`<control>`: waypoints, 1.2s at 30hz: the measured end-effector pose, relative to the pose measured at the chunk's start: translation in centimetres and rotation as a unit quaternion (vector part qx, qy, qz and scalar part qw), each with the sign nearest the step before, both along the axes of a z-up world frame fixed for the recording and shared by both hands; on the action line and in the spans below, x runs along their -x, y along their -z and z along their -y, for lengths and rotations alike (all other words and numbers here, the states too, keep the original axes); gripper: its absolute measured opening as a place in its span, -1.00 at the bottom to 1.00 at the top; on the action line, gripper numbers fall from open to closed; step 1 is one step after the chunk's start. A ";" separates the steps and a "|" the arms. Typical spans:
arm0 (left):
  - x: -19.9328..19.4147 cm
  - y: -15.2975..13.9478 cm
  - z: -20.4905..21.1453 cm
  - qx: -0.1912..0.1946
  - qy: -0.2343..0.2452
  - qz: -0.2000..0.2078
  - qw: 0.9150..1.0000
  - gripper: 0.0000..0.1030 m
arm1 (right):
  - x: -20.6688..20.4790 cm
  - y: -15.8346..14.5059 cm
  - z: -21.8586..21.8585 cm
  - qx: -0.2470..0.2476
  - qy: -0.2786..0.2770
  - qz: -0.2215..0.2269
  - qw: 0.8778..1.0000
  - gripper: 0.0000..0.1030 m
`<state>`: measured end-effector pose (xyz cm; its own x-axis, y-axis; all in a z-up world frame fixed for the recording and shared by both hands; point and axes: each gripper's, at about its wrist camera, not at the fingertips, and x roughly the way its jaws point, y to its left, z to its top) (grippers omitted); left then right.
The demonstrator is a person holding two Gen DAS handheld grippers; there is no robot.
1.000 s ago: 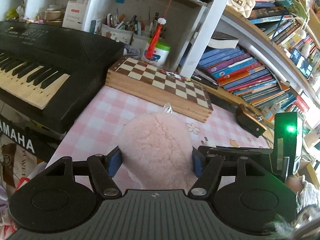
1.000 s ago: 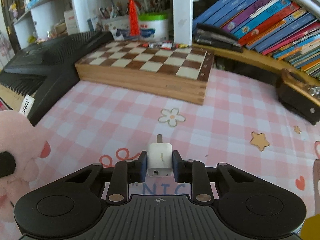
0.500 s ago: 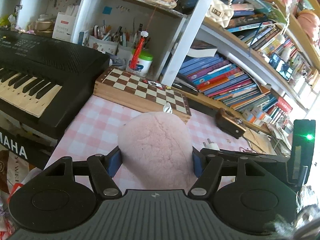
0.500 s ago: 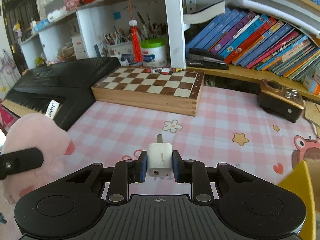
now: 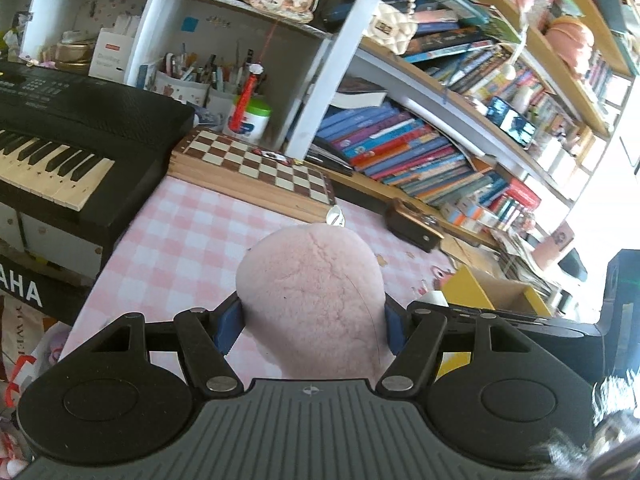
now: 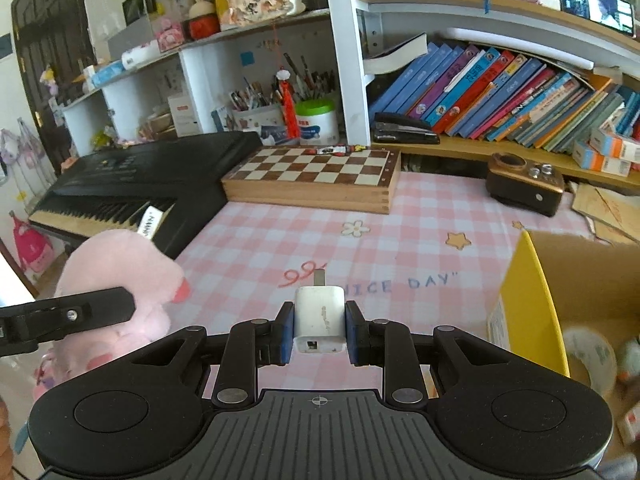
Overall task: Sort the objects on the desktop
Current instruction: 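Carry the pig in the left tool and the charger in the right tool over the yellow box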
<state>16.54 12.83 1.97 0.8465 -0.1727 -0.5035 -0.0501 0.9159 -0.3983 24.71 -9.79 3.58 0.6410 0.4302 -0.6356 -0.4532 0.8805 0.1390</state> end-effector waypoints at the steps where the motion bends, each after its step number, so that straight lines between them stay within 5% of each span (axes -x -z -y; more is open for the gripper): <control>1: 0.5 -0.1 0.1 0.001 0.003 0.002 1.000 0.27 | 0.6 -0.1 0.1 0.000 0.000 0.000 1.000 -0.52; 22: 12.6 -0.3 3.1 0.011 0.090 0.001 0.996 0.27 | 14.8 0.3 3.9 -0.013 0.052 -0.018 0.998 -0.52; 36: 14.2 0.5 7.3 0.012 0.195 -0.019 0.981 0.27 | 20.4 0.7 7.8 -0.002 0.135 -0.045 0.990 -0.52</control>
<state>2.37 5.51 1.45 0.6945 -0.4920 -0.5250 0.2867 0.8585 -0.4252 4.27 -17.63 2.92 0.6742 0.2528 -0.6939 -0.1870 0.9674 0.1708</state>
